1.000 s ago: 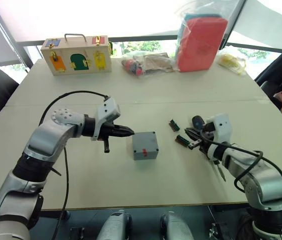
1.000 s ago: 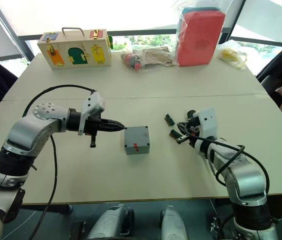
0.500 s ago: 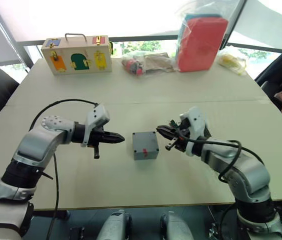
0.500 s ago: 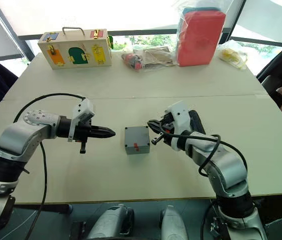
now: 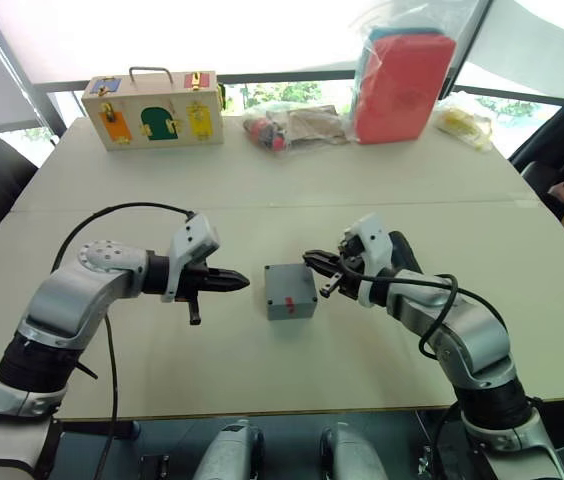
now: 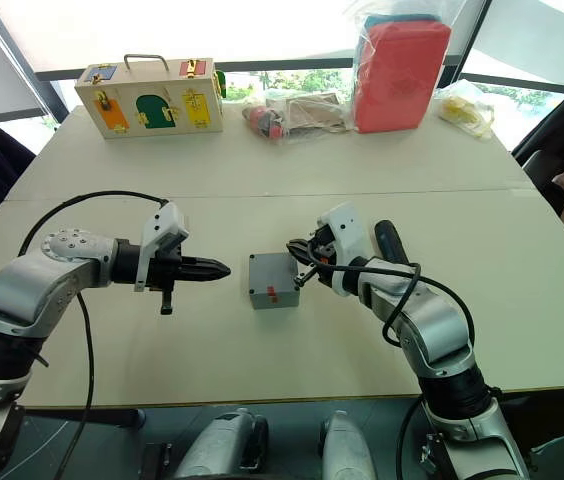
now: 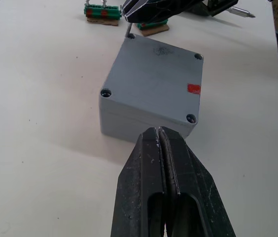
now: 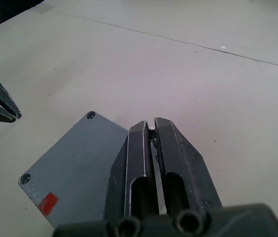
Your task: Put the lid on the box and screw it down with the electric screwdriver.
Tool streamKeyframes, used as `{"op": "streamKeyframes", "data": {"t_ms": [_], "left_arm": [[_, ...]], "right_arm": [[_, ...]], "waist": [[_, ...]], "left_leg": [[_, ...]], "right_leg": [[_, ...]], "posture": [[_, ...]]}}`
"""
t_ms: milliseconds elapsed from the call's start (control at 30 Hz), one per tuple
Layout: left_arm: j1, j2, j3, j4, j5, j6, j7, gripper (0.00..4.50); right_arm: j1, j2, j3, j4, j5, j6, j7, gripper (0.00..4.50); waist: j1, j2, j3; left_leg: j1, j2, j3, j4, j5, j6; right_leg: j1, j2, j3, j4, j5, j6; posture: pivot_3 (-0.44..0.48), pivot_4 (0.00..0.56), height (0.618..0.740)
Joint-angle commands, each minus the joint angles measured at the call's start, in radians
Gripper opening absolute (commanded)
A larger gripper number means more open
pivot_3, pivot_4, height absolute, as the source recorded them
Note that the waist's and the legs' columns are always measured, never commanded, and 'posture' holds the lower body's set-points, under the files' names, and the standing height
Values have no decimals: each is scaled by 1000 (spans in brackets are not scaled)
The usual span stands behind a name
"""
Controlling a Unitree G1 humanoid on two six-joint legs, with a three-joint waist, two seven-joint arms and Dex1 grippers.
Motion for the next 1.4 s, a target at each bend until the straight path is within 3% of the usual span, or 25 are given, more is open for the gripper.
{"op": "streamKeyframes", "data": {"t_ms": [33, 967, 1100, 1267, 1400], "left_arm": [[-8, 9, 31, -31, -16, -1, 5, 0], [-27, -11, 9, -16, -5, -12, 6, 0], [-25, -15, 10, -19, -7, -11, 8, 0], [-19, -15, 16, -14, -9, -14, 9, 0], [-22, -29, 29, -17, -24, -5, 20, 0]], "right_arm": [[-12, -7, -29, -37, 13, 0, 6, 121], [8, 12, -3, 5, -27, -17, 7, 121], [4, 12, -2, 9, -29, -15, 8, 1133], [2, 7, -27, -17, -12, 9, 7, 3115], [-4, 9, -73, -55, 28, 42, 1, 3115]], "waist": [[0, 0, 0], [0, 0, 0], [0, 0, 0], [0, 0, 0], [1, 0, 0]], "left_leg": [[0, 0, 0, 0, 0, 0], [0, 0, 0, 0, 0, 0], [0, 0, 0, 0, 0, 0], [0, 0, 0, 0, 0, 0], [0, 0, 0, 0, 0, 0]], "right_leg": [[0, 0, 0, 0, 0, 0], [0, 0, 0, 0, 0, 0], [0, 0, 0, 0, 0, 0], [0, 0, 0, 0, 0, 0], [0, 0, 0, 0, 0, 0]], "posture": [[0, 150, 740], [0, 150, 740], [0, 150, 740], [0, 150, 740], [0, 150, 740]]}}
